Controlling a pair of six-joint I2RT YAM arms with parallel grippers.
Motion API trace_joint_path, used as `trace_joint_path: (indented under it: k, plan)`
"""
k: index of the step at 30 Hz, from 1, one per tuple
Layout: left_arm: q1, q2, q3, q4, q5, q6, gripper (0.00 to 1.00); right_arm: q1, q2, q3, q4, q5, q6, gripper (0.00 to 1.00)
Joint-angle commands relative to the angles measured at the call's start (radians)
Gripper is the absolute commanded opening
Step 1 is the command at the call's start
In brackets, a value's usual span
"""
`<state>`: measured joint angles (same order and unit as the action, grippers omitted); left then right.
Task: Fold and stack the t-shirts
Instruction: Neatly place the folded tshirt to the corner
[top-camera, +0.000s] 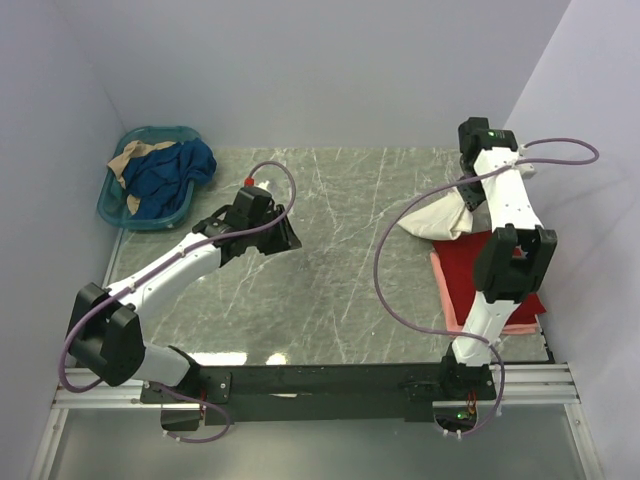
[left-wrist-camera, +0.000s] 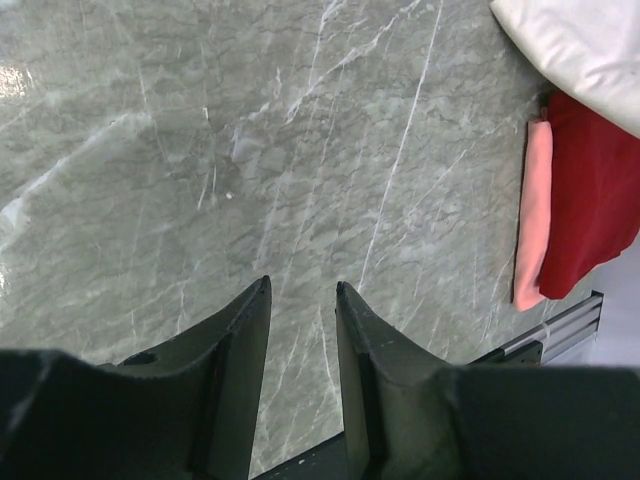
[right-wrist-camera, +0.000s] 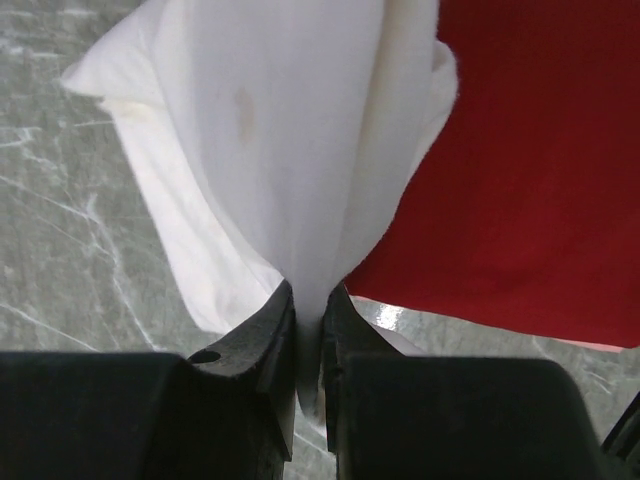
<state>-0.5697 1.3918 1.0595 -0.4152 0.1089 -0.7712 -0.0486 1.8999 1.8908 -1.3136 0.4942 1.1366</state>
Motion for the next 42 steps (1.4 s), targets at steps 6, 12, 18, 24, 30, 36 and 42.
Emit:
trace_joint_path:
  k: [6,12,18,24,30,36,42]
  plan:
    - [0.004,0.018,0.069,-0.010,0.009,0.023,0.38,-0.068,-0.142,-0.053,0.027,0.029,-0.049,0.00]
    - [0.004,0.024,0.083,-0.019,0.005,0.021,0.38,-0.105,-0.193,-0.050,0.029,0.009,-0.106,0.00]
    - [0.004,0.044,0.111,-0.033,-0.002,0.023,0.38,-0.126,-0.233,-0.023,0.057,-0.016,-0.167,0.00]
    - [0.004,0.056,0.129,-0.042,-0.008,0.024,0.38,-0.135,-0.260,-0.013,0.059,-0.019,-0.193,0.00]
    - [0.004,0.058,0.132,-0.045,-0.009,0.024,0.38,-0.151,-0.305,-0.028,0.070,-0.026,-0.212,0.00]
    - [0.002,0.061,0.132,-0.039,-0.002,0.023,0.38,-0.169,-0.332,-0.041,0.073,-0.029,-0.230,0.00]
    - [0.001,0.064,0.137,-0.039,0.002,0.026,0.38,-0.174,-0.389,-0.120,0.083,-0.028,-0.227,0.00]
